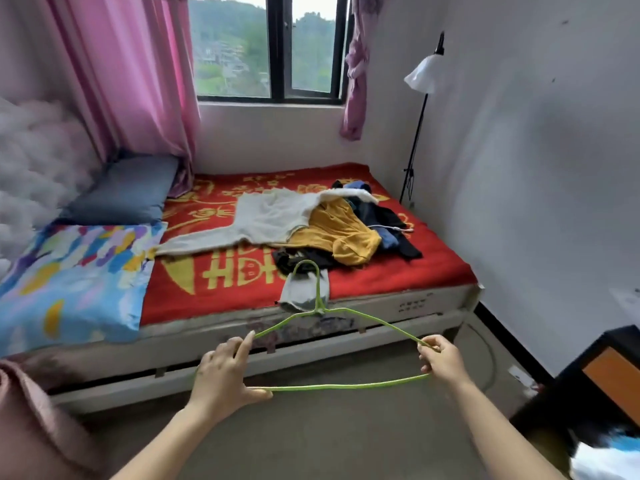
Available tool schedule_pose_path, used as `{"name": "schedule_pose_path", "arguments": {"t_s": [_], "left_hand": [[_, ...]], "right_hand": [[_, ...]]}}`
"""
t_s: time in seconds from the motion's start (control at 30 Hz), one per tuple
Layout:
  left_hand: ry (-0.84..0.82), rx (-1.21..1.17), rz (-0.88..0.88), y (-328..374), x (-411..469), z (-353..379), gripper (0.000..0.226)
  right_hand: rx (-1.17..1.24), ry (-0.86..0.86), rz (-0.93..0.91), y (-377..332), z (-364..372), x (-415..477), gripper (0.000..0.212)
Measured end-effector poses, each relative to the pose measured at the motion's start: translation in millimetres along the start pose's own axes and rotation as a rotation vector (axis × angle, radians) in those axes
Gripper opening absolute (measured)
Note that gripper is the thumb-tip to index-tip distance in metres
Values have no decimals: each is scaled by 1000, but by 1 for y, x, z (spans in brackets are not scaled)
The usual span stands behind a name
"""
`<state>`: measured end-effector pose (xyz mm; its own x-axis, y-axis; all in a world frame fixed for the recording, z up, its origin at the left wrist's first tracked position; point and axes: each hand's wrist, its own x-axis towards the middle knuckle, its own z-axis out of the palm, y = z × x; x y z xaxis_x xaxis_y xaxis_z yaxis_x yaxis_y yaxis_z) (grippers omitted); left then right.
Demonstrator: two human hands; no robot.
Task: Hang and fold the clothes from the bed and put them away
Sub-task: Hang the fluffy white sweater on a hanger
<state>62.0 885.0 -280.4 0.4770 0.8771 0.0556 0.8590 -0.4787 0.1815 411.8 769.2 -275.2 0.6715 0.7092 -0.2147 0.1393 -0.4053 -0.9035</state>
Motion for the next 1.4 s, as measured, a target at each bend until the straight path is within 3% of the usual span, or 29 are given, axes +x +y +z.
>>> {"name": "schedule_pose_path", "arguments": {"t_s": [0.2,0.3,0.43,0.53,0.73,0.9,1.17,1.4], "left_hand": [[-40,101,-37,7,37,13,113],[-66,31,-88,-3,60,15,102],[-160,-506,-178,-16,106,24,64],[-130,-798,-265,-20,149,36,39],[-65,-1303,-564,-32,243,40,15],[0,-1358,-614,-50,296,40,13],[15,-1235,-674,-79,329,55,17],[34,-1240,-731,-77,411,66,17]], "right_hand": [[154,60,95,33,-22,-4,18],[198,124,116,35,-23,7,18],[204,173,132,23,-19,42,18],[174,175,119,2,-13,83,18],[77,162,59,-51,6,177,20],[-26,116,45,-76,41,248,15],[-136,-19,46,-93,105,339,12],[-110,-100,38,-107,136,469,14]]}}
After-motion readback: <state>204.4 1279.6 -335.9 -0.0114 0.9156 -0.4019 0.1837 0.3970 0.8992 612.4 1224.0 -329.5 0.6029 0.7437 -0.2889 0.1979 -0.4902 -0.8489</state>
